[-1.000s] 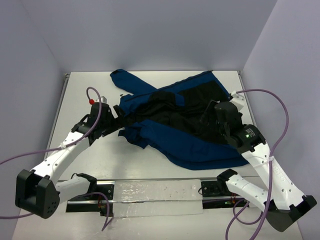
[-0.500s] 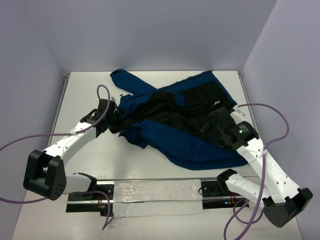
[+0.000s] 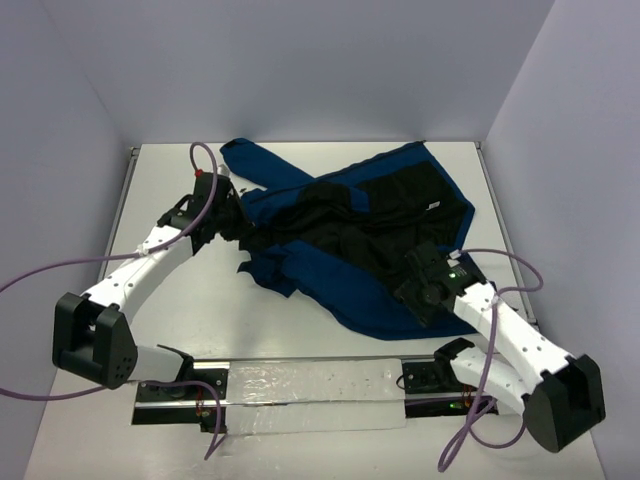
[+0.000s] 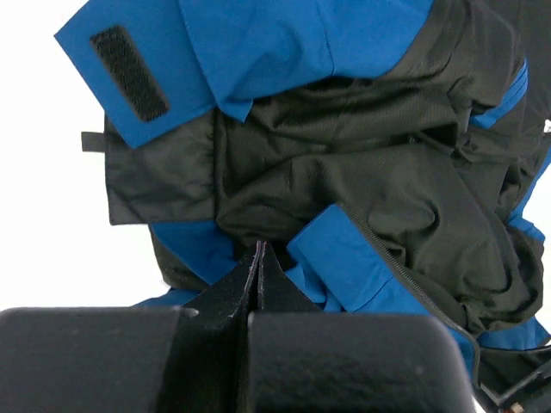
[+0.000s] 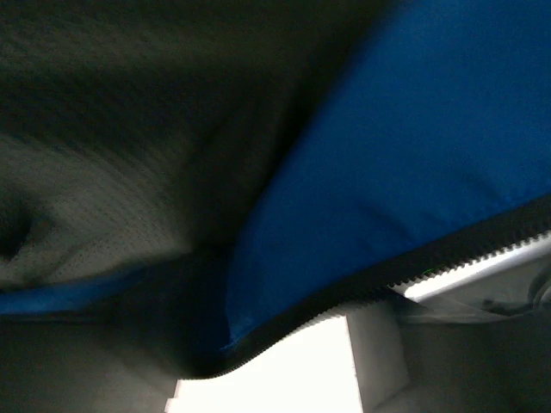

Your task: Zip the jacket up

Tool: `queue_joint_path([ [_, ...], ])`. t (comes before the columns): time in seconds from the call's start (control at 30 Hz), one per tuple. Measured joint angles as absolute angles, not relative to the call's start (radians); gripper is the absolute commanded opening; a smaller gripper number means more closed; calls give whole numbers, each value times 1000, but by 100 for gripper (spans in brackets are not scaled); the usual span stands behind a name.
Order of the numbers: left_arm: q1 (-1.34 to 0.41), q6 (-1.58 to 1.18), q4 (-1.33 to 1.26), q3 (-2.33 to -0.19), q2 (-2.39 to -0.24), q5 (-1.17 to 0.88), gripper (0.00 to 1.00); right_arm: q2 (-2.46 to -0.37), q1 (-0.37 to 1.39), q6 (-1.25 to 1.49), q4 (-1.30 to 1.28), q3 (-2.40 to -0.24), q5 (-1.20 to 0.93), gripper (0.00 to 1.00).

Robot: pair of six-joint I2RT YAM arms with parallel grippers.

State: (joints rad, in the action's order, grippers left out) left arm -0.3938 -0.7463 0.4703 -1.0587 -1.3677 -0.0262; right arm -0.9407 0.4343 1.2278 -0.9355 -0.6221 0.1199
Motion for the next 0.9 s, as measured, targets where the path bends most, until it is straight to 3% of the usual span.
queue_joint_path([
  [0.17,-383,-738,484,-1083,-1383,-21,3,-1059,434,1169,-837,-685,164,0],
  [0.2,-376,-733,489,-1084,-1382,-22,17,-1079,434,1151,-823,-713,175,0],
  [0.23,-365,-728,494,-1085,-1382,-23,40,-1095,434,1133,-806,-740,185,0],
  [0.27,-353,-722,497,-1085,-1382,-25,69,-1107,434,1117,-788,-767,195,0],
  [0.33,-331,-706,508,-1084,-1379,-36,98,-1118,434,1090,-754,-800,205,0],
  [0.37,-321,-701,515,-1083,-1377,-40,99,-1120,434,1079,-739,-810,209,0],
  [0.7,-324,-718,488,-810,-1325,-157,99,-1152,431,1020,-701,-818,224,0],
  [0.77,-326,-729,464,-795,-1334,-172,92,-1170,431,1007,-697,-824,225,0],
  [0.8,-327,-734,440,-793,-1342,-180,83,-1180,430,1001,-696,-829,226,0],
  [0.83,-328,-738,412,-793,-1352,-188,61,-1189,430,995,-695,-836,227,0],
  [0.9,-330,-743,360,-798,-1384,-205,1,-1209,428,981,-691,-855,228,0],
])
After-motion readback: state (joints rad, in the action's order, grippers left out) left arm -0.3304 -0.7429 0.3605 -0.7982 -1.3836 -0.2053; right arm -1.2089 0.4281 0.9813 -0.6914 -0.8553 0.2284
